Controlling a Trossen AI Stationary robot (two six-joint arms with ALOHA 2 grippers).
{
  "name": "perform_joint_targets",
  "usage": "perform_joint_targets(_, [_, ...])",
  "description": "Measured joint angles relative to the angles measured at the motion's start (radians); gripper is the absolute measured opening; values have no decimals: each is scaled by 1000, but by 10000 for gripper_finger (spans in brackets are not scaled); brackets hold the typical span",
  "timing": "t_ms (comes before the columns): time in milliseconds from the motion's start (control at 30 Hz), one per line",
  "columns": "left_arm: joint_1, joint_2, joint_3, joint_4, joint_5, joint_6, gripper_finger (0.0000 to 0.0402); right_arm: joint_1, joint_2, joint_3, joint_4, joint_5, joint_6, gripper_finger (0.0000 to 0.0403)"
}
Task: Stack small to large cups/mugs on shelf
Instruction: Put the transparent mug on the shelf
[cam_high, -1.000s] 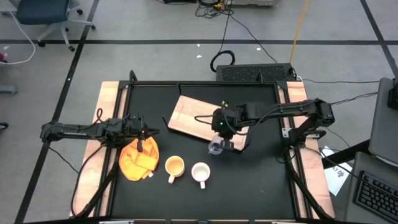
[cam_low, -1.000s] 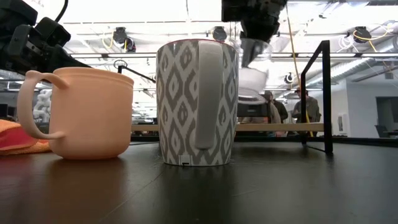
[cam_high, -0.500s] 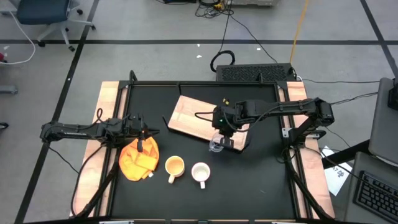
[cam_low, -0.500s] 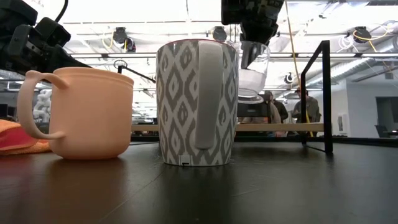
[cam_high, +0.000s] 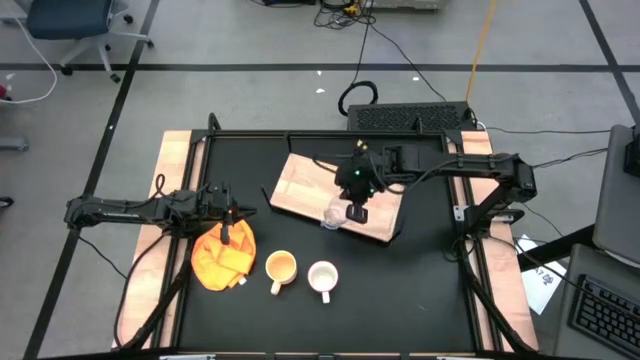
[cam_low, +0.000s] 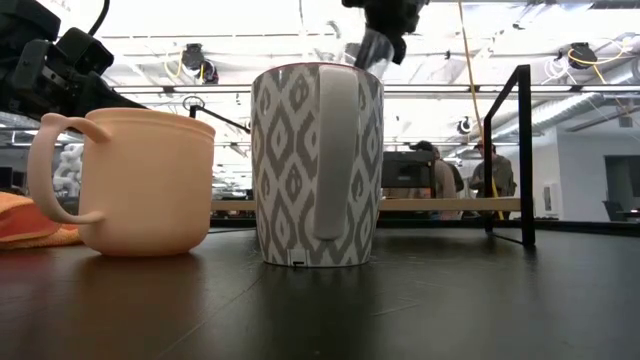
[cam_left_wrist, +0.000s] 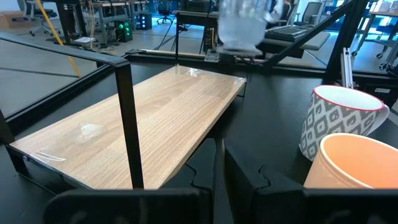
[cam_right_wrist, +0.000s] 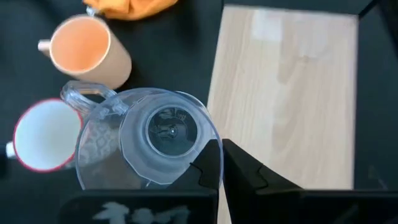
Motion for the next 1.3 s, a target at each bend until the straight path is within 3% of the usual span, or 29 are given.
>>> perform_joint_targets(233, [0, 0, 0, 0, 0, 0, 31, -39, 90, 84, -40, 0, -10, 0])
perform_joint_targets(433, [0, 0, 0, -1, 0, 0, 31, -59, 239, 242, -96, 0, -49, 0])
perform_joint_targets(667, [0, 0, 0, -1, 0, 3, 31, -62, 327, 383, -139, 0, -62, 0])
perform_joint_targets(1067, [0, 0, 0, -2, 0, 4, 31, -74, 346, 394, -117, -1, -60, 0])
perform_joint_targets(1300, [0, 0, 0, -1, 0, 3, 31, -138, 346, 395, -109, -1, -45, 0])
